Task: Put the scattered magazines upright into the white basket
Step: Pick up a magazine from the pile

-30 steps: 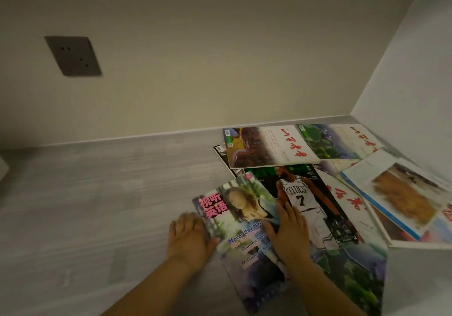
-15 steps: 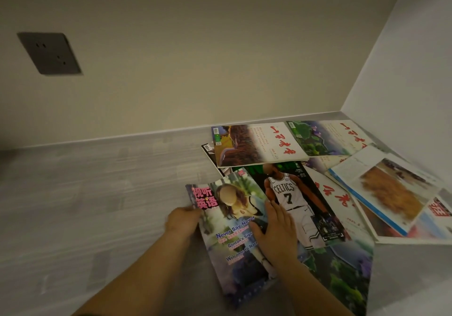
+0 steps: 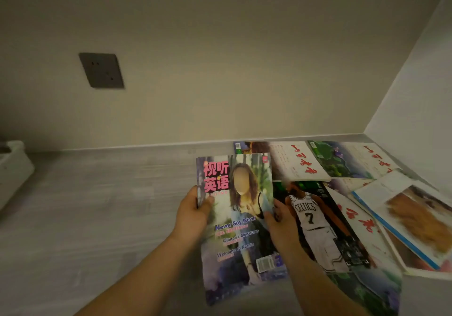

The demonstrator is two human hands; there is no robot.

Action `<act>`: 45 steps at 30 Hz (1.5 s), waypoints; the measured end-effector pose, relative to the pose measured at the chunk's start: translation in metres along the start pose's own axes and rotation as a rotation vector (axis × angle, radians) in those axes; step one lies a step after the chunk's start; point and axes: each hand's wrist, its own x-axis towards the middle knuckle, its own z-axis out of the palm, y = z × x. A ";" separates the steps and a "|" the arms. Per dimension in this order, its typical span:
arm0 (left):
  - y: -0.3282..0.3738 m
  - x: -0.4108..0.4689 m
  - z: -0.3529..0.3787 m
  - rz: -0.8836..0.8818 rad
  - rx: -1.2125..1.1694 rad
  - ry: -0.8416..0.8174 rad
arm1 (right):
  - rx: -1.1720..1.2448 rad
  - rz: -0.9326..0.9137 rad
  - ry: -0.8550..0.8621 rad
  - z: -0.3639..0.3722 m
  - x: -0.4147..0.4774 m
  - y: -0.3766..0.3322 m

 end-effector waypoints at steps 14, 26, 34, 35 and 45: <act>0.009 0.003 -0.204 0.237 0.501 0.331 | 0.058 -0.225 -0.110 0.155 -0.024 -0.119; 0.038 0.007 -0.420 0.546 0.361 0.633 | 0.193 -0.477 -0.183 0.345 -0.074 -0.244; 0.023 0.024 -0.509 0.502 0.299 0.760 | 0.125 -0.599 -0.253 0.436 -0.083 -0.298; 0.017 0.023 -0.515 0.479 0.292 0.775 | 0.094 -0.602 -0.265 0.447 -0.082 -0.301; -0.031 0.033 -0.555 0.244 0.429 0.812 | -0.204 -0.600 -0.300 0.547 -0.068 -0.300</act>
